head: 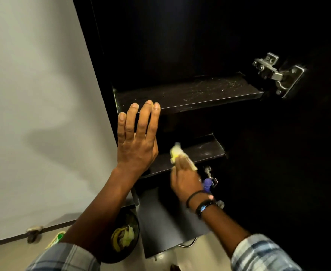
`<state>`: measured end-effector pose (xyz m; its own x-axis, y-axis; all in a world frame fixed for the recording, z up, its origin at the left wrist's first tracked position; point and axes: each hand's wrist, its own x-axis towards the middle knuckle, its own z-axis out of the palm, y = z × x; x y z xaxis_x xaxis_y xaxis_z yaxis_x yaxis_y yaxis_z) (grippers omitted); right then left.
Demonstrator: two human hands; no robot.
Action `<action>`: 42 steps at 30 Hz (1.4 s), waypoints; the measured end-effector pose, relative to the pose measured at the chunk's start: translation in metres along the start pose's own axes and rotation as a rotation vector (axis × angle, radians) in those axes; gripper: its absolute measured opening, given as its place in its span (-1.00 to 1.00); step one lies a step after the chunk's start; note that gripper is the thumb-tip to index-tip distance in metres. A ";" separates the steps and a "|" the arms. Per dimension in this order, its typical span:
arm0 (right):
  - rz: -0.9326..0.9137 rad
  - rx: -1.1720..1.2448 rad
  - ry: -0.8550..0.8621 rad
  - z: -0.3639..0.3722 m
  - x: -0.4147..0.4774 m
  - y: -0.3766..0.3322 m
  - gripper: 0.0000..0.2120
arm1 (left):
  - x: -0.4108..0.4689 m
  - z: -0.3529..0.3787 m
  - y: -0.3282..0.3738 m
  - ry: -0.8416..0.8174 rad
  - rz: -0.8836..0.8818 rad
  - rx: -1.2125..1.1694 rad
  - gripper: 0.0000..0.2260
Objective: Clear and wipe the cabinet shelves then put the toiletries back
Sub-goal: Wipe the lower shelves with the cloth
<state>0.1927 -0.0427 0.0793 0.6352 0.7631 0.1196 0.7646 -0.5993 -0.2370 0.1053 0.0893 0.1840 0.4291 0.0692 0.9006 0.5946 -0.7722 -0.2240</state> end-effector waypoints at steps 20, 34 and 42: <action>-0.499 0.228 0.006 0.016 -0.001 -0.070 -0.79 | 0.000 -0.008 -0.009 -0.068 0.063 -0.005 -0.25; -0.292 0.147 0.055 0.018 0.035 -0.059 -0.78 | 0.000 -0.008 -0.005 -0.079 0.022 -0.012 -0.31; -0.166 -0.117 0.009 0.017 0.043 0.025 -0.51 | -0.001 -0.008 -0.003 -0.066 0.024 -0.014 -0.32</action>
<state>0.2374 -0.0206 0.0619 0.4999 0.8518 0.1565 0.8660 -0.4900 -0.0992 0.0975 0.0864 0.1872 0.4877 0.0916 0.8682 0.5742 -0.7827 -0.2400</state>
